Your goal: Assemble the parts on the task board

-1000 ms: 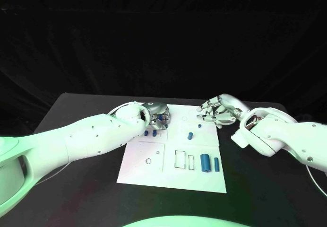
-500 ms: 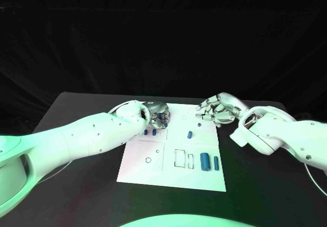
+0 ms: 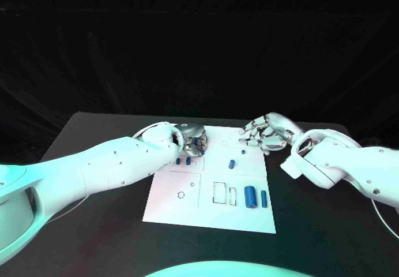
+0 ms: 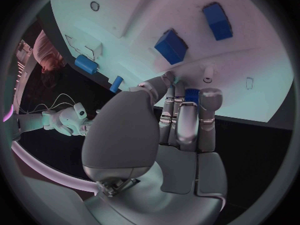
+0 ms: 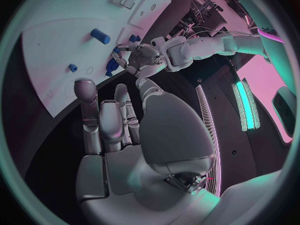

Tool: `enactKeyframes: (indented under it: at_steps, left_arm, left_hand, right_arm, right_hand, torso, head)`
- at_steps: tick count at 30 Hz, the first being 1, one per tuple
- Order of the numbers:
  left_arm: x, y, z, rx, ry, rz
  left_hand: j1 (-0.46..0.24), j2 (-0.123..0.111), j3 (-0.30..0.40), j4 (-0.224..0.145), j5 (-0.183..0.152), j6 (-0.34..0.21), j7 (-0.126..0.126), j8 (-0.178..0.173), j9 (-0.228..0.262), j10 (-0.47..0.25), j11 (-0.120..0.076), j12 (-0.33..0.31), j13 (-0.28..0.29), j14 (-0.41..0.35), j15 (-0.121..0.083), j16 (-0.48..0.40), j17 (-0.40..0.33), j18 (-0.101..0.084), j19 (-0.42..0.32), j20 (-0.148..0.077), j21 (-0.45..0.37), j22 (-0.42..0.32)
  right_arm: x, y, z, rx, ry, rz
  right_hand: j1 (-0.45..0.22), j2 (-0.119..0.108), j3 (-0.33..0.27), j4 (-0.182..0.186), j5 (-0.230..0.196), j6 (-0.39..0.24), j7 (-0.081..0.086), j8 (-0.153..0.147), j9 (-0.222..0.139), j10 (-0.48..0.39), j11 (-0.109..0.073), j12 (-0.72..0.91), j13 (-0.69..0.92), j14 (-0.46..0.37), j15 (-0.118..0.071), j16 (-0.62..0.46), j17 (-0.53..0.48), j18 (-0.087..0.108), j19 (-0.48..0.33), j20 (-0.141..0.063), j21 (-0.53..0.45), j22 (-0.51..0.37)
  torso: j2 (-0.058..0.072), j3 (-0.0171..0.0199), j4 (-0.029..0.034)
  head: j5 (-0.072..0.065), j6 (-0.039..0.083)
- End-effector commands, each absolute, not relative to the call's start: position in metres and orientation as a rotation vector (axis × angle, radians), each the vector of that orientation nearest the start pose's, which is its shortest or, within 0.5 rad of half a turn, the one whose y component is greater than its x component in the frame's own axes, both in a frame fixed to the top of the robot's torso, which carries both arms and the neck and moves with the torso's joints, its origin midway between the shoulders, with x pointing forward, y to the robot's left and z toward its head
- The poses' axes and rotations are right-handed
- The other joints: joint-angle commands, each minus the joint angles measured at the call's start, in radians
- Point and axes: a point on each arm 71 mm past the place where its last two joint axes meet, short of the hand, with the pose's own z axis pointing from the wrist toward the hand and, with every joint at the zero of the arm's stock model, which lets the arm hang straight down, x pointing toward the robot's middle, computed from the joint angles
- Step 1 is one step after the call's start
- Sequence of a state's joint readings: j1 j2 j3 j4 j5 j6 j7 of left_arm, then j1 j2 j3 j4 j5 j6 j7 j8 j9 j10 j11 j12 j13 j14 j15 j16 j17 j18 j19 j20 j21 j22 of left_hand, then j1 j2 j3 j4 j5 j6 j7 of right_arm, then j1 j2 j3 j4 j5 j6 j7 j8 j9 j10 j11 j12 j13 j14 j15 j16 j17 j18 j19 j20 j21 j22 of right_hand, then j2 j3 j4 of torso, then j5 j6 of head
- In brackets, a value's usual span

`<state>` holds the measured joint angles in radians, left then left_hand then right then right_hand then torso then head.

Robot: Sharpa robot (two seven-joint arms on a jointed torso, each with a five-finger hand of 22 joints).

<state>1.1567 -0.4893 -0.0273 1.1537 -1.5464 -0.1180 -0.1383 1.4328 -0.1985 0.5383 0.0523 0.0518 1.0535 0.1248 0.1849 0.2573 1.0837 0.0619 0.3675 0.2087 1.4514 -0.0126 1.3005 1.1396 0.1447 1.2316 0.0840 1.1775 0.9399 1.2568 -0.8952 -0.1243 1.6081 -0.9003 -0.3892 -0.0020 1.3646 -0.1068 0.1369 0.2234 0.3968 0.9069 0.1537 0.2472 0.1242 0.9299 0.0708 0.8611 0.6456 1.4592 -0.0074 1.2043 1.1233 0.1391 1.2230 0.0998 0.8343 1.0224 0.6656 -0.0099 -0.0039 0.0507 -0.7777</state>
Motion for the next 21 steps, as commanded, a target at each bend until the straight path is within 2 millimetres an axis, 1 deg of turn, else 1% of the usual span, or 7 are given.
enactKeyframes:
  at_steps: [1, 9, 14, 21]
  left_arm:
    - [0.5286, 0.1178, -0.2416, 0.304, 1.900, -0.547]
    - [0.5282, 0.1169, -0.2412, 0.299, 1.898, -0.573]
    - [0.5285, 0.1174, -0.2408, 0.285, 1.894, -0.584]
    - [0.5293, 0.1213, -0.2394, 0.254, 1.884, -0.594]
  left_hand:
    - [0.003, 0.017, 0.010, -0.005, -0.003, 0.018, -0.002, -0.005, -0.003, 0.017, -0.003, -0.007, -0.005, 0.009, -0.002, 0.008, 0.002, -0.016, 0.008, -0.001, 0.009, 0.009]
    - [0.001, 0.049, 0.017, -0.032, -0.003, 0.076, -0.010, -0.009, -0.011, 0.085, -0.015, -0.049, -0.021, 0.013, -0.012, 0.017, -0.001, -0.021, 0.017, -0.009, 0.037, 0.044]
    - [-0.006, 0.050, 0.013, -0.036, -0.002, 0.082, -0.010, -0.013, -0.014, 0.094, -0.016, -0.060, -0.024, 0.014, -0.013, 0.019, 0.000, -0.021, 0.018, -0.010, 0.041, 0.047]
    - [-0.015, 0.046, 0.006, -0.038, -0.002, 0.083, -0.009, -0.021, -0.018, 0.099, -0.014, -0.074, -0.027, 0.013, -0.012, 0.017, -0.007, -0.021, 0.016, -0.010, 0.041, 0.047]
  right_arm:
    - [0.4691, -0.2046, -0.1828, 0.305, 1.743, 0.966]
    - [0.4693, -0.2046, -0.1828, 0.305, 1.743, 0.966]
    - [0.4694, -0.2046, -0.1829, 0.305, 1.743, 0.965]
    - [0.4696, -0.2048, -0.1830, 0.305, 1.744, 0.965]
  right_hand:
    - [0.004, -0.007, 0.004, 0.003, 0.006, -0.006, 0.002, 0.006, 0.001, 0.003, 0.000, -0.005, -0.001, -0.007, 0.001, -0.006, -0.001, 0.008, -0.004, 0.001, -0.007, -0.001]
    - [0.003, -0.006, 0.004, 0.003, 0.007, -0.005, 0.001, 0.007, 0.001, 0.005, 0.000, -0.006, -0.003, -0.007, 0.001, -0.007, -0.001, 0.008, -0.004, 0.001, -0.008, -0.002]
    - [0.003, -0.006, 0.004, 0.003, 0.007, -0.005, 0.001, 0.007, 0.001, 0.005, 0.000, -0.006, -0.003, -0.007, 0.001, -0.007, -0.001, 0.008, -0.004, 0.001, -0.008, -0.002]
    - [0.003, -0.006, 0.004, 0.003, 0.007, -0.005, 0.001, 0.007, 0.001, 0.005, 0.000, -0.006, -0.003, -0.007, 0.001, -0.007, -0.001, 0.008, -0.004, 0.001, -0.008, -0.002]
  torso:
    - [0.000, -0.0006, 0.0003]
    - [0.000, -0.0009, 0.0007]
    - [-0.001, -0.0004, 0.0005]
    - [0.000, -0.0006, 0.0008]
  head:
    - [-0.001, -0.002]
    - [-0.002, -0.002]
    - [0.000, 0.000]
    - [0.000, 0.002]
